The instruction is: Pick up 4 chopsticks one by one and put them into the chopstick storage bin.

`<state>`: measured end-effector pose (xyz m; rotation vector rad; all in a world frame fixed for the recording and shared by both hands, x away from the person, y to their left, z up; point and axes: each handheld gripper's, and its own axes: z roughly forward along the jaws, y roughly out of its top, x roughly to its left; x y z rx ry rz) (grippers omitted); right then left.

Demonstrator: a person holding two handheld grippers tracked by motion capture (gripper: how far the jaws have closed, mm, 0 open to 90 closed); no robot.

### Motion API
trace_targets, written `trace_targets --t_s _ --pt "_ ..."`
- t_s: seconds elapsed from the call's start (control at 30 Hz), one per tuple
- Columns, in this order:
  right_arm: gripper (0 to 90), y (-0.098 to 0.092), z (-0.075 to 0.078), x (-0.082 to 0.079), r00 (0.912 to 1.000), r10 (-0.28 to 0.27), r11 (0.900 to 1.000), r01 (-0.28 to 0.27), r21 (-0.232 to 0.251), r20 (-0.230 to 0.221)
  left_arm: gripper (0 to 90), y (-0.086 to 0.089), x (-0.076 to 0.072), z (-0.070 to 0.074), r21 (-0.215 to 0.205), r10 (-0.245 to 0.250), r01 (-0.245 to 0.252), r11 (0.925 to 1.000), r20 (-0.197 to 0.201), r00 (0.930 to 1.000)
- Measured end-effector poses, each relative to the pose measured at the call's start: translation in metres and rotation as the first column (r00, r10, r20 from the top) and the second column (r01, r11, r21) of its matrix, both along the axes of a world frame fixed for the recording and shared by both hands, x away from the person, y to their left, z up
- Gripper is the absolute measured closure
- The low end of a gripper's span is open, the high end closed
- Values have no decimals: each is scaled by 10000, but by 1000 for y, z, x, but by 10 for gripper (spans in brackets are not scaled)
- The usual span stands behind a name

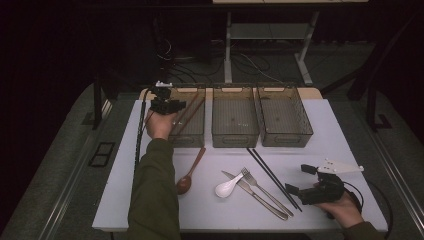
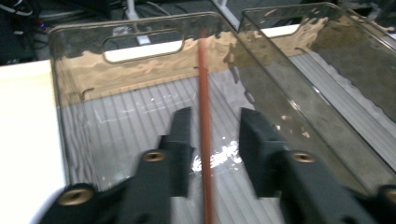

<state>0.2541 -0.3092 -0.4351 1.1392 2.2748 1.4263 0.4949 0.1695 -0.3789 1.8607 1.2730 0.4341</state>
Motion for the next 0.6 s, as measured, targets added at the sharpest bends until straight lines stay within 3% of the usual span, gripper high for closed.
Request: trace_targets --t_s 0.33,0.6 --pt "8 0 0 0 10000 -38 10000 38 -10 -21 465 -3 -4 5 180 -469 466 9988 210 9987" --pt "8 0 0 0 10000 -37 10000 37 -80 -20 360 -3 -10 11 257 -850 845 9961 158 9963"
